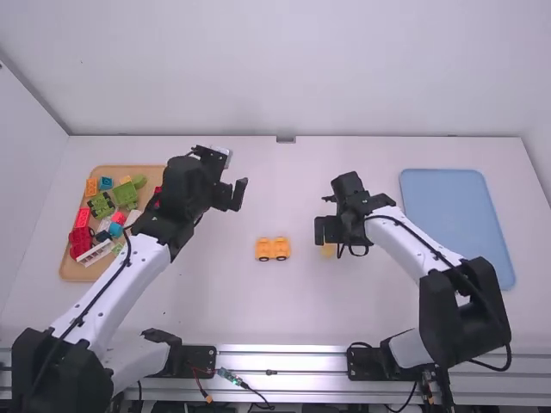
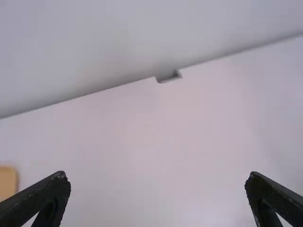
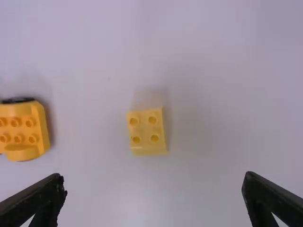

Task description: Assemble lego blocks to make yellow taxi

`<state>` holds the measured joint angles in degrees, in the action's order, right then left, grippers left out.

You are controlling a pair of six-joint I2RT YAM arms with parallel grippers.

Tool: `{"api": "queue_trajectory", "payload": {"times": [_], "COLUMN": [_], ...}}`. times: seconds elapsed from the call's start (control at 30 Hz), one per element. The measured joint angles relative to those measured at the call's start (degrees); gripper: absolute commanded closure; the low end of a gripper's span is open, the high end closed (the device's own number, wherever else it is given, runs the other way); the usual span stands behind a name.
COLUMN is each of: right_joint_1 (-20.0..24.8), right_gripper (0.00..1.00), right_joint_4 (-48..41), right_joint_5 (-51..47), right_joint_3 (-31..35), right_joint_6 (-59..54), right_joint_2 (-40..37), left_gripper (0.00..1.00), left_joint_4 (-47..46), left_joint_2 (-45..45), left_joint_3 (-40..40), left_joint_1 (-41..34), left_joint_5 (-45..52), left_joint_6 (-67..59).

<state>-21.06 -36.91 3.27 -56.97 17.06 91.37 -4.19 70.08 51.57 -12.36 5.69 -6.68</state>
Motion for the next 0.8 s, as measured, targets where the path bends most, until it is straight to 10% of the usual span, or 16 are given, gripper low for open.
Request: {"api": "queue_trajectory", "payload": {"times": [0.37, 0.8], "right_joint_1": [-2.14, -2.97], "right_gripper": [0.01, 0.08], "right_joint_4": [-2.89, 0.79], "right_joint_5": [0.0, -0.87], "right_joint_3": [-4.72, -4.72], "right_joint_6": [-1.18, -1.2], "right_joint_2": [9.46, 14.4], "left_gripper": [0.01, 0.01], "left_joint_4": [-12.33, -9.84], "left_joint_2": [0.74, 1.7], "left_joint_3": [0.0, 0.0], "left_joint_1": [21.44, 23.02], "left_joint_5": [39.45, 45.53], "left_joint_6": [-26.6, -30.25]}}
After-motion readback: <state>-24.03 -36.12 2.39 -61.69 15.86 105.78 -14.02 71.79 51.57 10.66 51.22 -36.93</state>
